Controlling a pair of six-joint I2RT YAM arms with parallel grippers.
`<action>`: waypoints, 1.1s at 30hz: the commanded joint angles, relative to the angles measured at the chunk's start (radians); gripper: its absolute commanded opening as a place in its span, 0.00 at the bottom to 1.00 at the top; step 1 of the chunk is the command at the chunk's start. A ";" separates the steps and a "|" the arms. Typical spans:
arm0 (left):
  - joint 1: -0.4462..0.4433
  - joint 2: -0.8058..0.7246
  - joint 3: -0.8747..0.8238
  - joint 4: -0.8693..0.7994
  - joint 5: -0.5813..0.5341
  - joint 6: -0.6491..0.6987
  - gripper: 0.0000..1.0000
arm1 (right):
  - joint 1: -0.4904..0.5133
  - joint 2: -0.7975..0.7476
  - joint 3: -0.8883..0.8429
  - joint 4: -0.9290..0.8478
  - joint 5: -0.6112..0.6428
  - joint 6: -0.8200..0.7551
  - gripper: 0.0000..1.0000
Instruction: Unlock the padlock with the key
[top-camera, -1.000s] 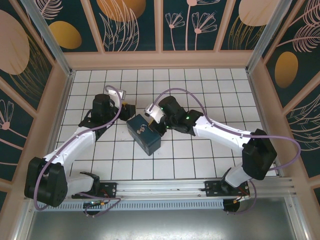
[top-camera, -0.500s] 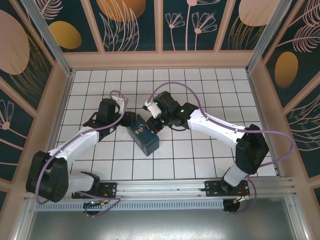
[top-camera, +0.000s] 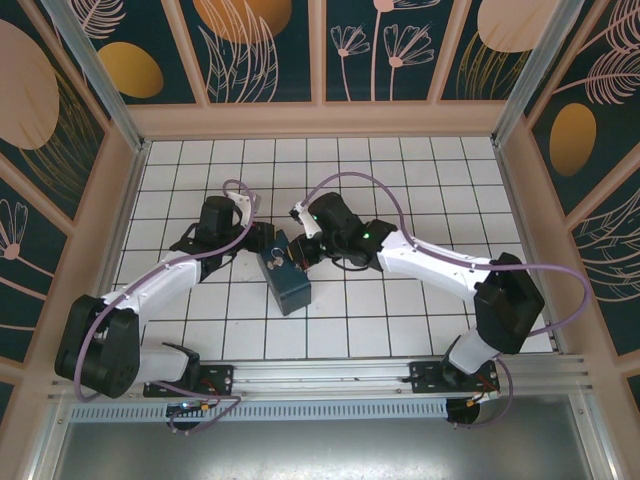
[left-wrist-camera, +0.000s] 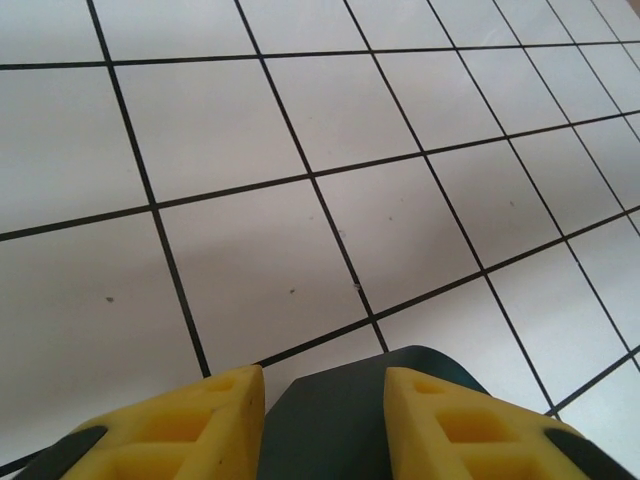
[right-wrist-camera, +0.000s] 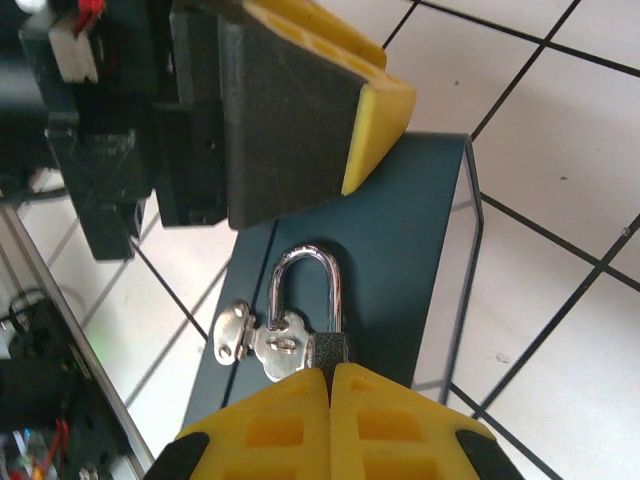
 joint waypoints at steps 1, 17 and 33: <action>-0.017 0.019 -0.002 -0.063 0.062 -0.023 0.34 | 0.007 -0.024 -0.029 0.116 0.036 0.150 0.00; 0.010 0.011 0.123 -0.055 -0.039 -0.007 0.50 | -0.171 -0.158 -0.204 0.017 0.187 0.176 0.00; 0.031 -0.060 0.123 -0.501 -0.210 -0.181 0.53 | -0.377 -0.233 -0.459 0.228 0.057 0.054 0.31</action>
